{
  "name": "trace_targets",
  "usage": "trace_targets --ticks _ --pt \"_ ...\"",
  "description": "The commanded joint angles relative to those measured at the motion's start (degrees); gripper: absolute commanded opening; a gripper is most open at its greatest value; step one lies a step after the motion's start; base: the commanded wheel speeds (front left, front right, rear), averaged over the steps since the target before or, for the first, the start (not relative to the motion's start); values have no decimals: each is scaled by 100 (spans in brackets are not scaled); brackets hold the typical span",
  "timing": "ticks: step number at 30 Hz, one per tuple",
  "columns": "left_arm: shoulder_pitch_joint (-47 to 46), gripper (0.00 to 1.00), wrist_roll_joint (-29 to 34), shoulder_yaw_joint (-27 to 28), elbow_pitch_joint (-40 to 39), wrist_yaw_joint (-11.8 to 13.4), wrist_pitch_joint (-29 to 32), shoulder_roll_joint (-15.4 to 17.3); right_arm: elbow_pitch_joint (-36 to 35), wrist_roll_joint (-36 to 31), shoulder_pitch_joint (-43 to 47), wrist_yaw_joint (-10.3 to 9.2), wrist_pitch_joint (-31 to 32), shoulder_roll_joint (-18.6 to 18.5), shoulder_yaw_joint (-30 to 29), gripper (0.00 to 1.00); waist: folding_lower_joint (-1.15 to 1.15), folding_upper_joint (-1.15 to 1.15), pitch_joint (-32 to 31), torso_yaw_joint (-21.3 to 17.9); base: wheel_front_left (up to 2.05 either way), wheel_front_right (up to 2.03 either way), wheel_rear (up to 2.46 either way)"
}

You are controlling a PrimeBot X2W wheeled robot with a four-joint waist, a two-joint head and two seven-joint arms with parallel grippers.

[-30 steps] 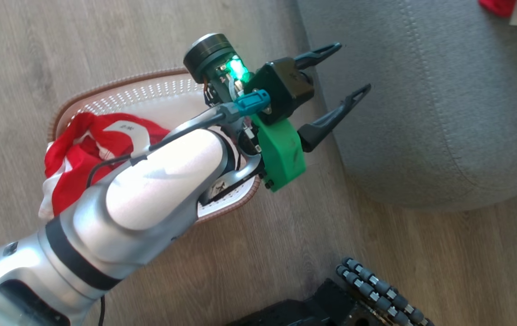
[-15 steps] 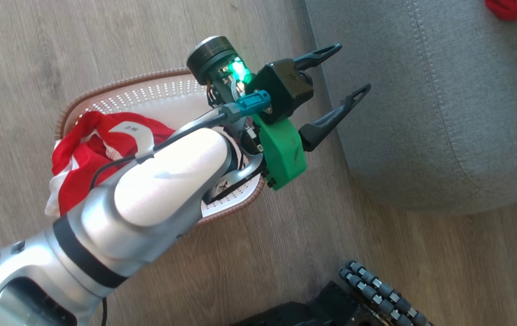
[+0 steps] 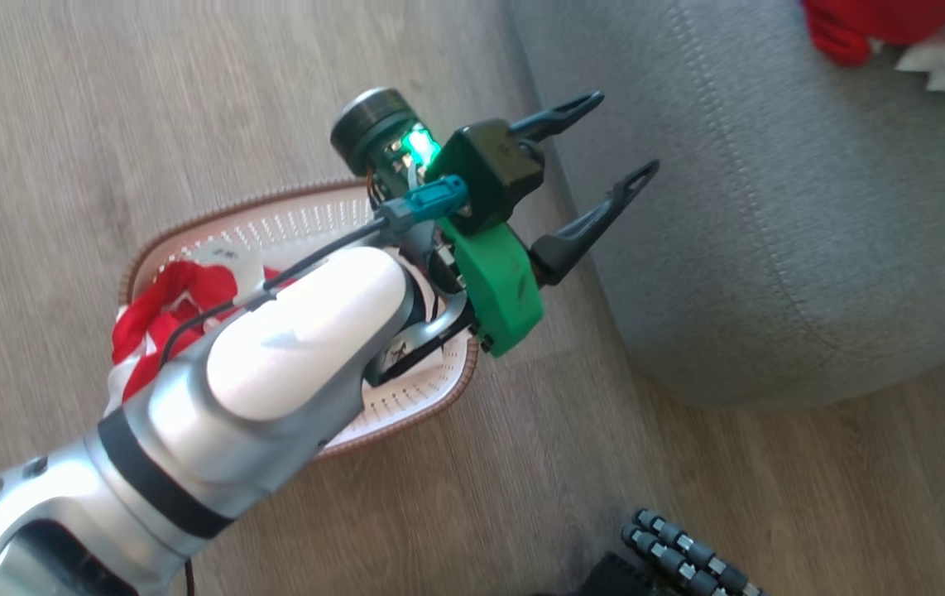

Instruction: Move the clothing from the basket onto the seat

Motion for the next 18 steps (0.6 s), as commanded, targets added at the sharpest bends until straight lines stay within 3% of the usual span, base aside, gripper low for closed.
trace_targets --ticks 1,8,18 --pt "-3 100 -51 213 -181 30 -55 67 -186 122 275 40 106 -339 100 100 0 0 -240 -110 0 0 0" --pt "277 100 -215 301 -214 151 -198 158 -972 434 389 40 261 -835 546 100 0 0 -772 -249 0 0 0" --pt "760 100 -463 475 -280 386 -486 281 -2012 587 673 40 -483 -1200 591 100 0 0 -1589 -192 0 0 0"
